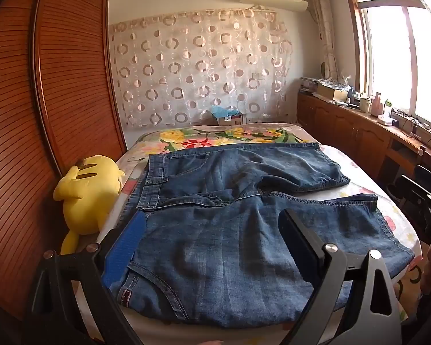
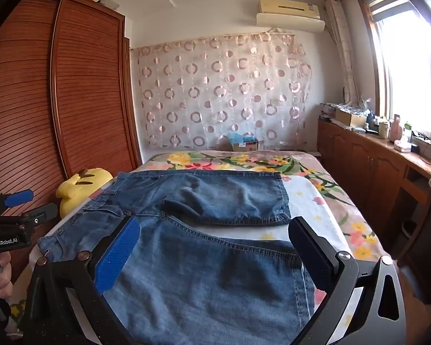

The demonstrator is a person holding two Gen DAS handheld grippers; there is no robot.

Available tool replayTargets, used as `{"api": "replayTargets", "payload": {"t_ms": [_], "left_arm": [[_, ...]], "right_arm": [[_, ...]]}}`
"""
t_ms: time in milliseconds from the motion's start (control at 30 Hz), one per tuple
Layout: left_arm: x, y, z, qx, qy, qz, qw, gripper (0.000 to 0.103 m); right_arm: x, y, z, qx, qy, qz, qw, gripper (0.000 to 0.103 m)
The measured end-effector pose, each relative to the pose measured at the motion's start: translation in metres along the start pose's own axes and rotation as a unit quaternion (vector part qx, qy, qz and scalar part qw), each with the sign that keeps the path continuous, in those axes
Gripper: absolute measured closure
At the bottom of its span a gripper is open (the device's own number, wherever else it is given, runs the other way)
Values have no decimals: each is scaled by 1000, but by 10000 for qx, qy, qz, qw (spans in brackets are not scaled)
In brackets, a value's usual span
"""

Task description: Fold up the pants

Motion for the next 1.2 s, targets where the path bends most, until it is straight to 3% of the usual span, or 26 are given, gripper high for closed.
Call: {"api": "replayTargets", "payload": {"t_ms": [1200], "left_arm": [[-11,6,7,-26,-92,11,10000,9]], "right_arm": [[1,-7,-3,84,90,-86,9999,0]]}}
Point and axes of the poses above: each gripper's, at about its wrist camera, not at the fingertips, and x roughly the way its jaws point, y to its left, z to its top, the point moved 10 cm from there along x, roughly the way its jaws point, and after that the axes turned 2 degrees about z, right-handed, at the moved point
